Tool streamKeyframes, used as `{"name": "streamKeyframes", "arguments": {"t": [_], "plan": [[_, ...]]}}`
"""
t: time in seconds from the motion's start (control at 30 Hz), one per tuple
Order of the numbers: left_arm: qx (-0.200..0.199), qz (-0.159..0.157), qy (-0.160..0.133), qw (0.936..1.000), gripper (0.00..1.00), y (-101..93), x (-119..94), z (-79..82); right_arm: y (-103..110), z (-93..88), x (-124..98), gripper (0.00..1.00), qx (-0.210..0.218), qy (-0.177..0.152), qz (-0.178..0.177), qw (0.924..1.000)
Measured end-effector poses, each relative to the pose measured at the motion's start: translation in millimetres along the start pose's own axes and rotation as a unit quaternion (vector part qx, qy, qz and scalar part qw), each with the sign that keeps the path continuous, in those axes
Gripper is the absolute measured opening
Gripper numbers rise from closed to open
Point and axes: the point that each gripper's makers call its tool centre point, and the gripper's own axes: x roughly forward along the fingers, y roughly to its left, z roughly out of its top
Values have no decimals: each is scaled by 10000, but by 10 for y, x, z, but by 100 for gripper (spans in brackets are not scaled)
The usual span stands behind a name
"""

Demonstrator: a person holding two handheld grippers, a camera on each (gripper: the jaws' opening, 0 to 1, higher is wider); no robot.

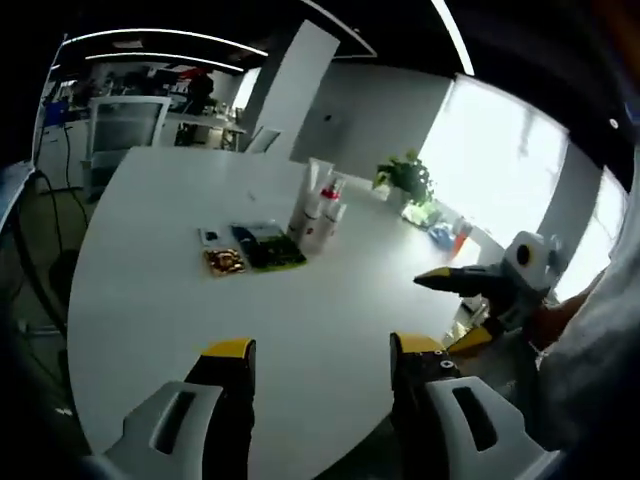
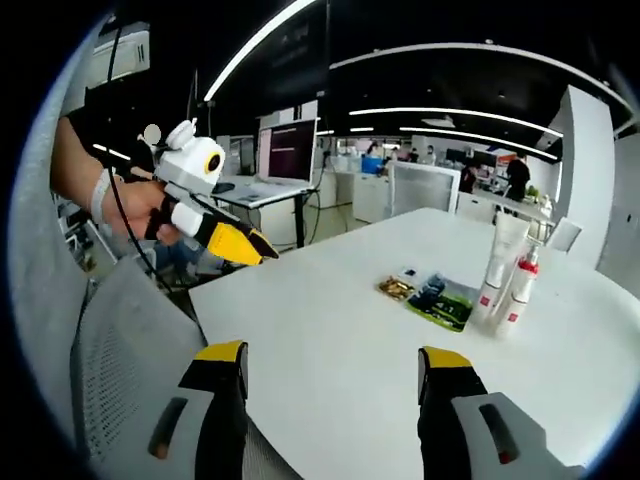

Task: Arrange the skincare products in the storage area until every visible bottle or jar stands upright without overlapping.

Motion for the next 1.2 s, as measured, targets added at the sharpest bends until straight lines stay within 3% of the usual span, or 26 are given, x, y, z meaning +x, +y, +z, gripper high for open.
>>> {"name": "streamKeyframes", "arguments": {"t": [0.13, 0.33, 0.4, 0.67, 0.83, 0.9, 1.2], "plan": [[559, 319, -88, 9979, 76, 37, -72, -98, -16, 53, -24, 75, 143, -142, -16, 9998], [1109, 523, -417, 9916, 90, -3, -140, -57, -58, 137, -38, 87, 435, -382, -55, 9983], [1113, 559, -506, 9909, 93, -11, -154, -56, -70, 165, -44, 91, 495, -461, -71, 9977], [1026, 817, -588, 9896, 95, 75, -187, -109, -115, 204, -72, 98, 641, -548, -141, 9963], [1249, 667, -667, 9877, 96, -26, -109, -46, -200, 284, -188, 99, 623, -654, -228, 9957], [1340, 603, -731, 9864, 98, -48, -66, -28, -240, 283, -206, 99, 425, -618, -286, 9968], [1432, 565, -632, 9860, 99, -30, -18, -109, -363, 26, -196, 99, 745, -420, -405, 9955]]}}
